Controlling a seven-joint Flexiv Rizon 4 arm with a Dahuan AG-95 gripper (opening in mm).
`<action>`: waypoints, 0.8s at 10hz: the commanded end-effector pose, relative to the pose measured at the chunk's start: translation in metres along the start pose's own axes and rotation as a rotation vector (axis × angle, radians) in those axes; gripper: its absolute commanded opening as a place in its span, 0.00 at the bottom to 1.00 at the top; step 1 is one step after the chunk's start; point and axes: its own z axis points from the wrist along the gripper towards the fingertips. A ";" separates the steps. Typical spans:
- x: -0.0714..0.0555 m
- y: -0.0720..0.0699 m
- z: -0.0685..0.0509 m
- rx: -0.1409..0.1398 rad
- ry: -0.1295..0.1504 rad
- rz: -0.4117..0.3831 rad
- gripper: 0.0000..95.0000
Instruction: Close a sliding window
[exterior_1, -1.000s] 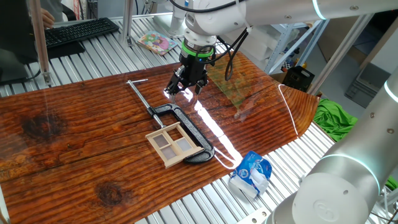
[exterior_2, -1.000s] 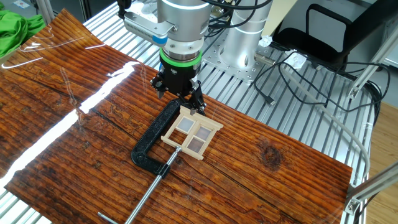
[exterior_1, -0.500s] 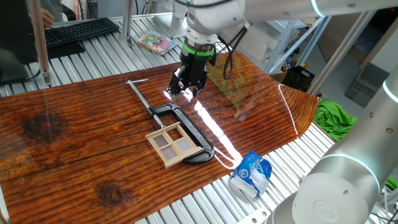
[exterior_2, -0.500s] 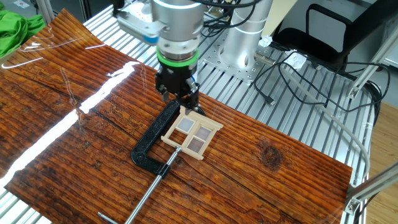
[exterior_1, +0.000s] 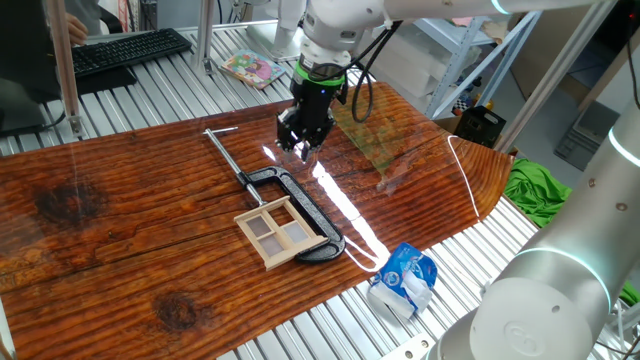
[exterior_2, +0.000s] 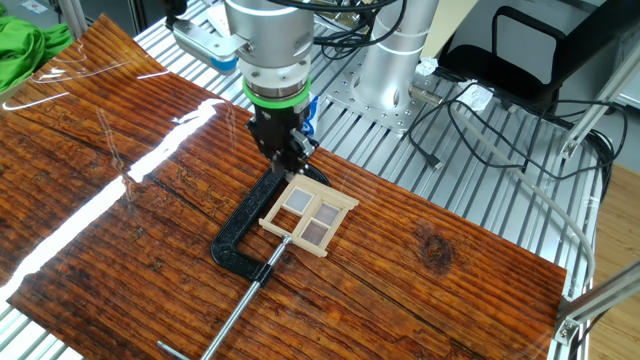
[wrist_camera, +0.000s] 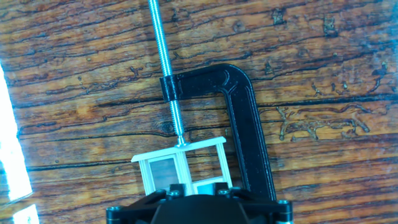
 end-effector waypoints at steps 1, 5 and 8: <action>0.000 0.000 0.001 0.001 -0.001 -0.002 0.00; 0.004 0.000 0.004 0.000 -0.012 -0.013 0.00; 0.014 -0.002 0.010 -0.003 -0.017 -0.012 0.00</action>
